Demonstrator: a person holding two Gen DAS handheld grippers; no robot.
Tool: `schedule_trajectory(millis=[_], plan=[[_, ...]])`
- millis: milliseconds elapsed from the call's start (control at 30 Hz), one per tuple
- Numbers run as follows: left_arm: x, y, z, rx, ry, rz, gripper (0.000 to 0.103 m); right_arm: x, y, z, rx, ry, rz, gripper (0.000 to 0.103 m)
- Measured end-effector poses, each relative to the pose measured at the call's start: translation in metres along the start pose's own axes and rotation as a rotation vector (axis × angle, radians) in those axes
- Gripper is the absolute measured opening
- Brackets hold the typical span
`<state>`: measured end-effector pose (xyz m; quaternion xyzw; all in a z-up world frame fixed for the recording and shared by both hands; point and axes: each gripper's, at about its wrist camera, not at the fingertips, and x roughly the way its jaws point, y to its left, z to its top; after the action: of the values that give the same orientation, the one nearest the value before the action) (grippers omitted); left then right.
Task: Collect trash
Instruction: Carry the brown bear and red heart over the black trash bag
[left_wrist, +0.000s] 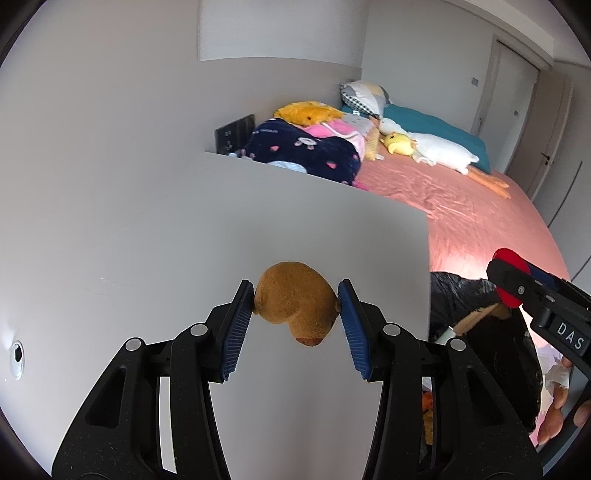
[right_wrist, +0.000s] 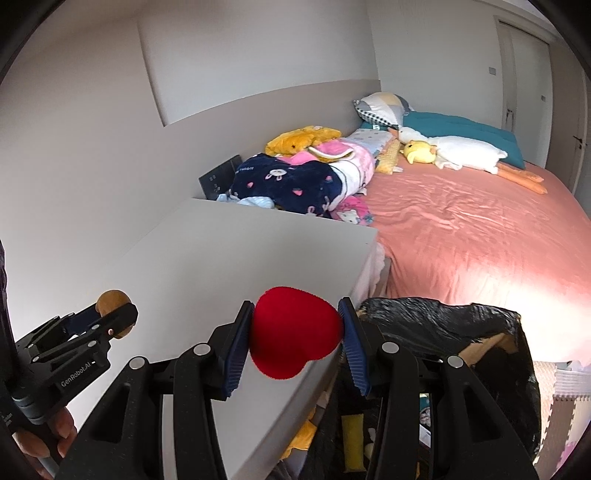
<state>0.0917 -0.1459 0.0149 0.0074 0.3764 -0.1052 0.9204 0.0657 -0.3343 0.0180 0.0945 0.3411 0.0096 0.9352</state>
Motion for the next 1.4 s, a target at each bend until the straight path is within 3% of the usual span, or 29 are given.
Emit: schedule_trajectory(millis=[633, 1400], plan=[[-0.011, -0.067, -0.013, 0.094, 0.005, -0.068, 0.047, -0.045, -0.056, -0.018, 0.069, -0.032, -0.044, 0.048], [-0.003, -0.131, -0.016, 0.19, 0.038, -0.152, 0.047, -0.068, -0.115, -0.029, 0.145, -0.048, -0.106, 0.048]])
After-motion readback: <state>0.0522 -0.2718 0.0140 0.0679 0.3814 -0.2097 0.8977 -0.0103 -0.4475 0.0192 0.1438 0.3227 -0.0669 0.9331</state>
